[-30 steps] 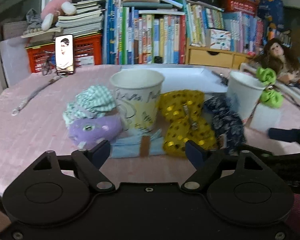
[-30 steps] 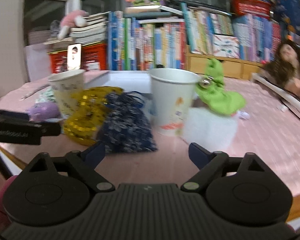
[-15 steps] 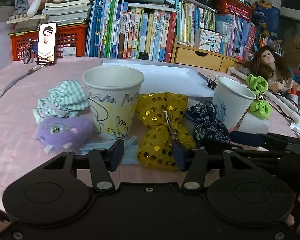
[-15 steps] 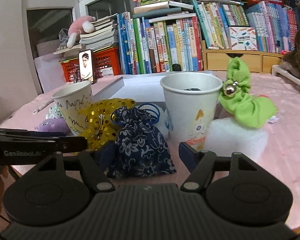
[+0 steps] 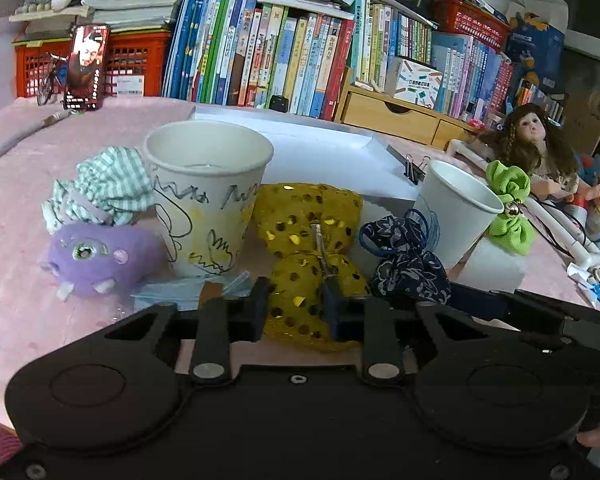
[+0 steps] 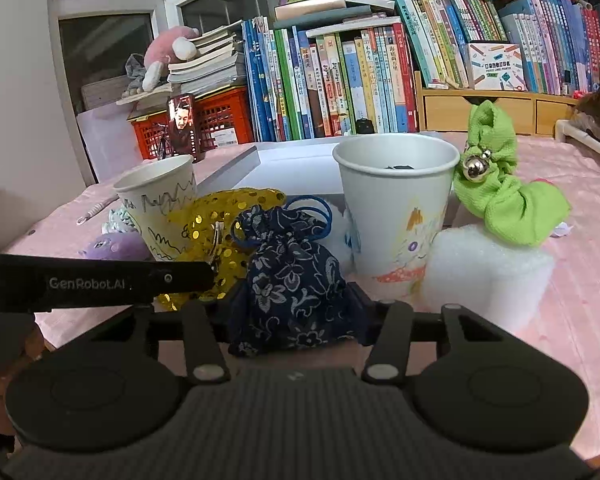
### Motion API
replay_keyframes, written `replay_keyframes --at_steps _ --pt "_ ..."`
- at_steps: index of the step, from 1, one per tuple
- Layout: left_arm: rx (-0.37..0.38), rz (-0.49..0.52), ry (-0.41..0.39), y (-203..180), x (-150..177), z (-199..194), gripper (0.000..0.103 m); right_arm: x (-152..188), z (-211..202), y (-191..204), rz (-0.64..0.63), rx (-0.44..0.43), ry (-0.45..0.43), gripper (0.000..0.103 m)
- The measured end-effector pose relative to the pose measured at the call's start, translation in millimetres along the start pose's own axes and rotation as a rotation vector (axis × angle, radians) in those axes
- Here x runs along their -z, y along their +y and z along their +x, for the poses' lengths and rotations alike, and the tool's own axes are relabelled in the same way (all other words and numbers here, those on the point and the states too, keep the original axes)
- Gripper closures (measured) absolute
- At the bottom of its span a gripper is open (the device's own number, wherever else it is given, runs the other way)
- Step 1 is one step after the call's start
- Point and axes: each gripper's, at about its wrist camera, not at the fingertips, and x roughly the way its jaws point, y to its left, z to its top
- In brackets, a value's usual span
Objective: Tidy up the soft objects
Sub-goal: 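Lift the bow with the left tool while the right tool lifts the pouch toward the grey tray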
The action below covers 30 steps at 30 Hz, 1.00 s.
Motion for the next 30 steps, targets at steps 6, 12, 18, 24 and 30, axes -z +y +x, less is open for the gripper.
replay_keyframes --at_steps 6,12,18,24,30 --pt "0.028 0.003 0.012 3 5 -14 0.08 1 -9 4 -0.016 0.02 -0.011 0.053" --pt "0.044 0.057 0.027 -1 15 -35 0.079 1 -22 6 -0.04 0.056 -0.013 0.053" --pt "0.0 0.086 -0.001 -7 23 -44 0.063 4 -30 5 -0.058 0.098 0.012 0.053" --pt "-0.02 0.112 -0.018 -14 22 -36 0.043 9 -30 2 -0.061 0.125 0.035 0.051" --pt "-0.025 0.127 -0.014 -21 20 -24 0.03 10 -31 -1 -0.065 0.131 0.034 0.044"
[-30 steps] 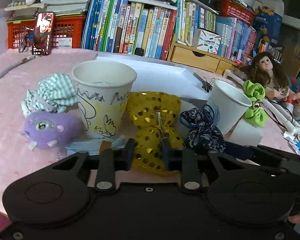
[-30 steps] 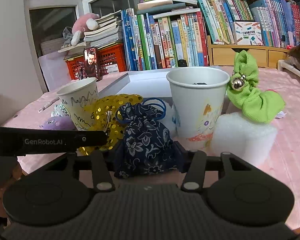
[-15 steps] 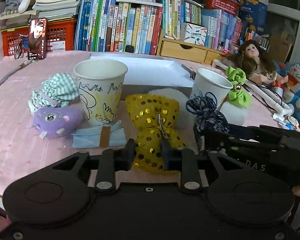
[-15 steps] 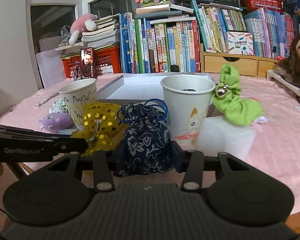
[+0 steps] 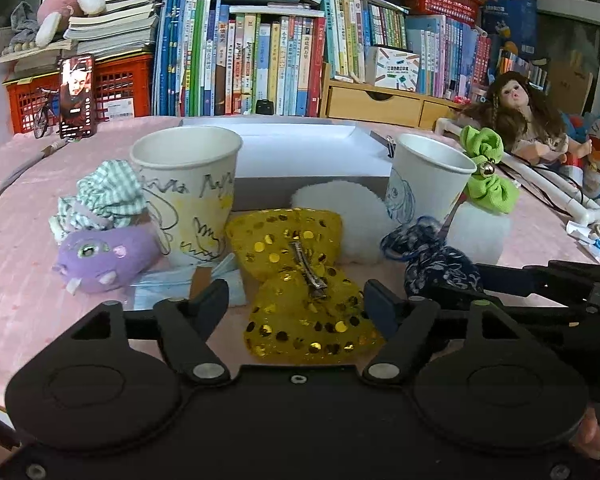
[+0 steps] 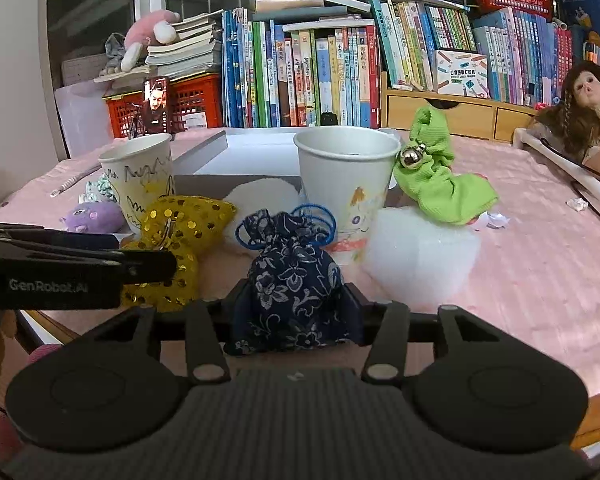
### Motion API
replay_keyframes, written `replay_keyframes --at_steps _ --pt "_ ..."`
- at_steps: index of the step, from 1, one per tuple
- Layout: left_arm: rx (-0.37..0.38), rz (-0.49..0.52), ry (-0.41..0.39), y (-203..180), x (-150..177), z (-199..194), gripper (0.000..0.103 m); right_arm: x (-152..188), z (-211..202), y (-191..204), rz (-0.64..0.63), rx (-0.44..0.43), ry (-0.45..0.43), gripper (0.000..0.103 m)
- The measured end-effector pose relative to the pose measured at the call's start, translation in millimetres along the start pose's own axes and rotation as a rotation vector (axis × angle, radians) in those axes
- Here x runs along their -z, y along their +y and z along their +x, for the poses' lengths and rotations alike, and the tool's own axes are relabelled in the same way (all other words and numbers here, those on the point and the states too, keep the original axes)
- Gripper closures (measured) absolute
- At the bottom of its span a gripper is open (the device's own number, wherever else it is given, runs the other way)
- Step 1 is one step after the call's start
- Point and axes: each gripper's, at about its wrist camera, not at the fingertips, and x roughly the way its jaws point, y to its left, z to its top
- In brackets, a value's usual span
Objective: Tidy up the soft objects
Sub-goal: 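Lift the bow with the left tool while the right tool lifts the pouch toward the grey tray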
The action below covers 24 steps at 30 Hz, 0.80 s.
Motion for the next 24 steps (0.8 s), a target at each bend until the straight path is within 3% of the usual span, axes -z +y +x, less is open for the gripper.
replay_keyframes --at_steps 3,7,14,21,24 --pt "-0.006 0.008 -0.002 -2 1 3 0.028 1 0 -2 -0.008 0.022 -0.003 0.035" --pt "0.024 -0.033 0.022 4 0 9 0.028 2 -2 -9 0.003 -0.013 0.005 0.026" --pt "0.054 -0.076 0.059 5 -4 26 0.031 3 3 6 -0.098 -0.024 0.014 0.02" --pt "0.066 -0.052 0.066 -1 -2 31 0.049 3 18 10 -0.106 -0.008 0.022 0.019" --pt "0.077 -0.062 0.071 0 -4 28 0.054 3 18 9 -0.104 -0.005 0.021 0.032"
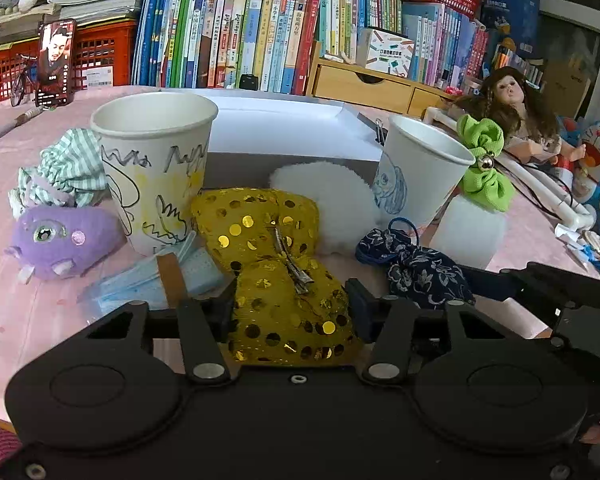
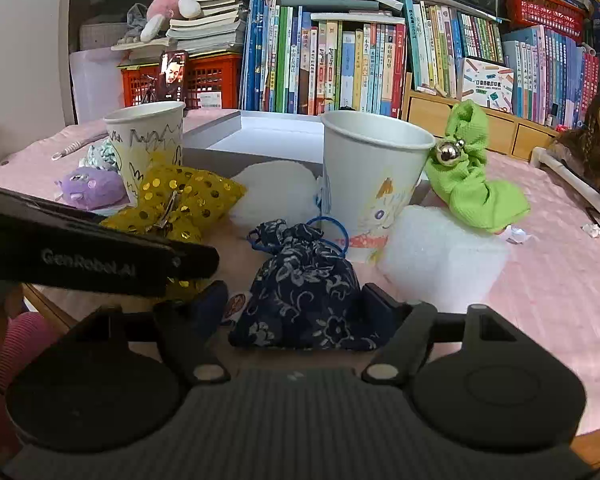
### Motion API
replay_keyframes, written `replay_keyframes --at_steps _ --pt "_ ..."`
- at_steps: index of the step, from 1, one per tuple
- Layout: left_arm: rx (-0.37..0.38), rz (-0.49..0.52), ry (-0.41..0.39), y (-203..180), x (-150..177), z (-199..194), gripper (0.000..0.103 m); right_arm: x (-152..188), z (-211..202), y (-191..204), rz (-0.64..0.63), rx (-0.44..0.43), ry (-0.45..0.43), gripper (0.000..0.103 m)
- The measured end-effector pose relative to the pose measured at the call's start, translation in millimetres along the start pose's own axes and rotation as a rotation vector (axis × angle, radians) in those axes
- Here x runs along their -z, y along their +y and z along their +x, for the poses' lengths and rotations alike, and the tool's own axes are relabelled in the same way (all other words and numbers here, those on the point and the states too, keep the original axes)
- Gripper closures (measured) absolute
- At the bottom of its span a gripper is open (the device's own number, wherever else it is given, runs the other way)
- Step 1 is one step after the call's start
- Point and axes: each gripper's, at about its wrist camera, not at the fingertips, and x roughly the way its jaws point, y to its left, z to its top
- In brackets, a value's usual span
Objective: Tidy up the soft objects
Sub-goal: 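Lift the bow with the left tool while the right tool lifts the pouch toward the grey tray, then lower the bow into the tray and open the left tool while the right tool releases the pouch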
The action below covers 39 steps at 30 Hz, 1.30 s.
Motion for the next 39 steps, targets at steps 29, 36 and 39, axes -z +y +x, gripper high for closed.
replay_keyframes --at_steps 29,36,39 --pt "0.044 0.126 -0.161 2 -116 -76 0.057 -88 -63 -20 0.029 -0.025 -0.217 0.049" --pt "0.057 0.021 -0.044 31 -180 -40 0.057 -145 -49 -43 0.031 -0.003 -0.195 0.049" --pt "0.044 0.012 -0.002 37 -203 -20 0.057 -166 -33 -54 0.046 -0.011 -0.152 0.049"
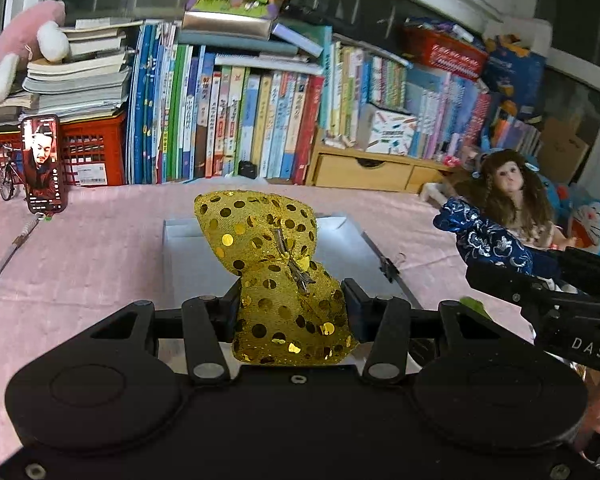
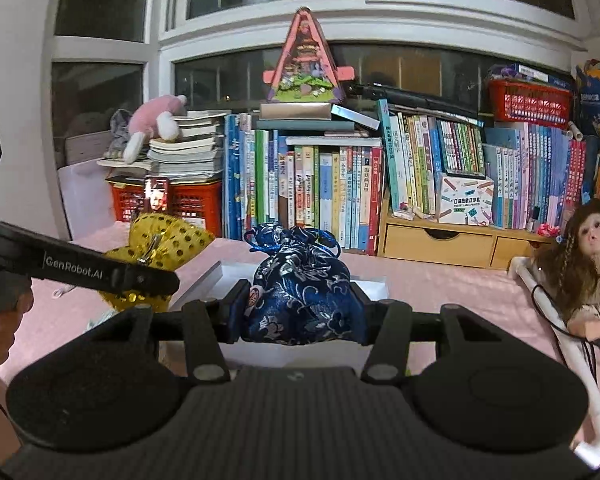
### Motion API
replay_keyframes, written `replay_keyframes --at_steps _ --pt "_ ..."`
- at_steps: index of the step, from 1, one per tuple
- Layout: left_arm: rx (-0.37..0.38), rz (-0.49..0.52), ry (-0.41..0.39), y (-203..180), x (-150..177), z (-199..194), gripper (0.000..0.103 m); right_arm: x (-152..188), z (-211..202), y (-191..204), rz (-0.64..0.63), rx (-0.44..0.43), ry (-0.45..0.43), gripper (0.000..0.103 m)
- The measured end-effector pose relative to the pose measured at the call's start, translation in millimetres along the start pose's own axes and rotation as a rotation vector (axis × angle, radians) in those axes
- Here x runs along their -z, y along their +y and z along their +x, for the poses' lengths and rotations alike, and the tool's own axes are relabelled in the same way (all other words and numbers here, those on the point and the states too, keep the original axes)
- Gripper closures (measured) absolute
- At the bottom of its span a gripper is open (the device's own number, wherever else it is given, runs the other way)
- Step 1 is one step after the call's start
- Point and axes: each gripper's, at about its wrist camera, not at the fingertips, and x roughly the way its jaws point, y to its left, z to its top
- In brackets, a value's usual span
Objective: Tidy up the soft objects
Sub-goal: 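Lower the bow into the tray and open the left tool while the right tool releases the pouch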
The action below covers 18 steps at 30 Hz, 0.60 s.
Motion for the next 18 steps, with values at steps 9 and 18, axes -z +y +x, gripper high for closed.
replay_keyframes --at_steps 9,18 --pt "-0.019 -0.104 0.244 26 -45 93 0.056 -31 97 -32 0.157 0.01 0.3 0.048" --pt "-0.099 -0.126 0.387 41 -42 172 0.056 -17 176 -50 0.258 0.013 0.502 0.048"
